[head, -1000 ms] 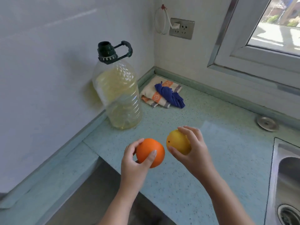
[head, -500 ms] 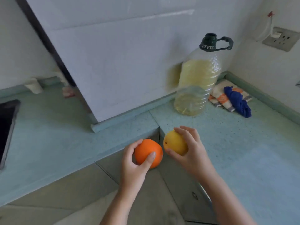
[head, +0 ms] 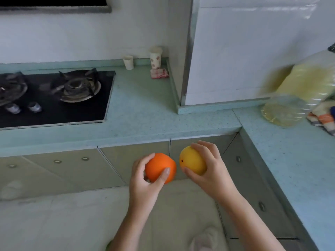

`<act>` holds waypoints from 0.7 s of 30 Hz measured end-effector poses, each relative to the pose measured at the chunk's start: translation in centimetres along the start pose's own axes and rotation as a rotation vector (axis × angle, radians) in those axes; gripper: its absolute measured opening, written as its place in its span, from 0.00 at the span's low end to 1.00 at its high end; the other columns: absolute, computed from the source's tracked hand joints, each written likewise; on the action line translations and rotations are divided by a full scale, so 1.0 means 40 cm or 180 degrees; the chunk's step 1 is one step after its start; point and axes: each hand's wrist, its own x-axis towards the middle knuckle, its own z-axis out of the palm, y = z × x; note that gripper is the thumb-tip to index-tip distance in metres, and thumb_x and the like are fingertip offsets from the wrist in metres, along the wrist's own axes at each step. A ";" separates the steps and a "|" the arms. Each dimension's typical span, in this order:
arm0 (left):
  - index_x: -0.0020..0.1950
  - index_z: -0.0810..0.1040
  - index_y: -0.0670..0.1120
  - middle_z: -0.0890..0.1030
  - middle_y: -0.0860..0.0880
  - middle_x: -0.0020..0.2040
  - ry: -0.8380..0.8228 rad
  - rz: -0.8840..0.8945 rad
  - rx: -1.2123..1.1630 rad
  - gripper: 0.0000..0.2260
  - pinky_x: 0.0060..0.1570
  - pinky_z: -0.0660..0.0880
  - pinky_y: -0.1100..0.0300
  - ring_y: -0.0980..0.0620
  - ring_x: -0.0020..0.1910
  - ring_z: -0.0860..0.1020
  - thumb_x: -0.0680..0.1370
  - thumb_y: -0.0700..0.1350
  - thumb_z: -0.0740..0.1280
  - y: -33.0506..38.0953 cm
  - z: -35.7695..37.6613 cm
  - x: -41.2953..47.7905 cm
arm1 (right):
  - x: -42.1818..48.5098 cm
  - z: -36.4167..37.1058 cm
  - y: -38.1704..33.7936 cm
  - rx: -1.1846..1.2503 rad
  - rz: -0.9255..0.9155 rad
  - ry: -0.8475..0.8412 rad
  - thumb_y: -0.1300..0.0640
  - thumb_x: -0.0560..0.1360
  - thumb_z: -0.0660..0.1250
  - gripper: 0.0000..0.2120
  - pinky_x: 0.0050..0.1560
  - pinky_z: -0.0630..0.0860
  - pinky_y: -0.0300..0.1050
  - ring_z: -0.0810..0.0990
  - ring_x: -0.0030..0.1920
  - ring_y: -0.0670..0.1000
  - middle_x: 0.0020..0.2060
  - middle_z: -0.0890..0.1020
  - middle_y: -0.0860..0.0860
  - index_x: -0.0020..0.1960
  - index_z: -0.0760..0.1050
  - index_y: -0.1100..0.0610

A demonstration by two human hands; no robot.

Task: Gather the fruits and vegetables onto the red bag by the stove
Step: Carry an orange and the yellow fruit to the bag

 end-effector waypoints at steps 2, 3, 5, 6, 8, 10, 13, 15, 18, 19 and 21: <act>0.55 0.74 0.60 0.73 0.59 0.57 0.0125 -0.0033 0.0009 0.22 0.48 0.76 0.57 0.63 0.55 0.73 0.63 0.61 0.70 -0.008 -0.063 -0.021 | -0.011 0.041 -0.041 0.0018 -0.0103 -0.0096 0.52 0.66 0.74 0.29 0.51 0.59 0.20 0.68 0.60 0.46 0.60 0.65 0.44 0.64 0.69 0.51; 0.55 0.74 0.60 0.73 0.59 0.57 0.0192 -0.0049 0.0009 0.22 0.48 0.77 0.57 0.63 0.55 0.73 0.63 0.60 0.70 -0.012 -0.093 -0.031 | -0.015 0.060 -0.062 0.0033 -0.0155 -0.0148 0.52 0.66 0.74 0.29 0.51 0.59 0.20 0.68 0.60 0.46 0.60 0.65 0.44 0.64 0.69 0.50; 0.55 0.74 0.60 0.73 0.59 0.57 0.0345 -0.0089 0.0017 0.22 0.47 0.77 0.57 0.62 0.55 0.73 0.62 0.60 0.70 -0.020 -0.151 -0.051 | -0.020 0.097 -0.105 0.0061 -0.0250 -0.0282 0.52 0.66 0.74 0.28 0.50 0.60 0.21 0.68 0.60 0.45 0.60 0.65 0.44 0.64 0.69 0.50; 0.55 0.74 0.59 0.73 0.59 0.57 0.0427 -0.0112 0.0030 0.22 0.47 0.77 0.57 0.62 0.55 0.73 0.62 0.60 0.70 -0.023 -0.179 -0.059 | -0.022 0.115 -0.125 0.0082 -0.0306 -0.0351 0.52 0.66 0.74 0.28 0.50 0.60 0.21 0.68 0.60 0.45 0.60 0.65 0.44 0.64 0.69 0.50; 0.55 0.74 0.59 0.73 0.58 0.58 0.0594 -0.0170 0.0062 0.22 0.46 0.78 0.57 0.61 0.55 0.74 0.63 0.59 0.71 -0.029 -0.228 -0.073 | -0.024 0.151 -0.160 0.0137 -0.0438 -0.0461 0.52 0.65 0.74 0.28 0.50 0.60 0.19 0.68 0.58 0.44 0.60 0.65 0.44 0.63 0.69 0.50; 0.56 0.74 0.59 0.73 0.58 0.58 0.0756 -0.0227 0.0071 0.21 0.46 0.78 0.58 0.63 0.54 0.74 0.64 0.55 0.73 -0.033 -0.272 -0.086 | -0.022 0.185 -0.192 0.0185 -0.0568 -0.0575 0.53 0.65 0.75 0.28 0.50 0.60 0.18 0.68 0.56 0.43 0.59 0.66 0.44 0.63 0.70 0.51; 0.56 0.73 0.60 0.73 0.60 0.58 0.0989 -0.0316 0.0088 0.21 0.45 0.77 0.58 0.65 0.54 0.73 0.65 0.54 0.72 -0.047 -0.327 -0.101 | -0.011 0.237 -0.232 0.0224 -0.0729 -0.0806 0.53 0.65 0.75 0.28 0.49 0.60 0.18 0.68 0.55 0.43 0.59 0.66 0.45 0.63 0.70 0.51; 0.56 0.73 0.60 0.73 0.61 0.58 0.1156 -0.0375 0.0063 0.21 0.45 0.77 0.58 0.66 0.53 0.73 0.65 0.54 0.74 -0.056 -0.356 -0.101 | 0.004 0.273 -0.253 0.0256 -0.0829 -0.0936 0.53 0.65 0.75 0.28 0.49 0.59 0.18 0.68 0.56 0.43 0.59 0.66 0.45 0.62 0.70 0.51; 0.54 0.73 0.59 0.73 0.59 0.57 0.1405 -0.0465 0.0022 0.20 0.45 0.77 0.57 0.66 0.53 0.73 0.68 0.44 0.75 -0.075 -0.389 -0.078 | 0.043 0.331 -0.280 0.0305 -0.0955 -0.1118 0.53 0.65 0.74 0.28 0.50 0.59 0.18 0.69 0.58 0.44 0.60 0.65 0.44 0.63 0.70 0.51; 0.54 0.73 0.59 0.73 0.59 0.58 0.1468 -0.0486 0.0020 0.20 0.45 0.77 0.58 0.66 0.53 0.73 0.68 0.43 0.75 -0.081 -0.400 -0.066 | 0.062 0.350 -0.289 0.0328 -0.0990 -0.1162 0.52 0.65 0.74 0.28 0.50 0.60 0.18 0.68 0.58 0.44 0.60 0.65 0.44 0.63 0.70 0.51; 0.55 0.74 0.59 0.73 0.60 0.58 0.1588 -0.0498 0.0057 0.20 0.45 0.76 0.59 0.63 0.54 0.73 0.68 0.45 0.75 -0.090 -0.424 -0.031 | 0.106 0.392 -0.311 0.0401 -0.1044 -0.1236 0.52 0.65 0.74 0.28 0.49 0.63 0.21 0.68 0.59 0.44 0.61 0.65 0.44 0.63 0.70 0.50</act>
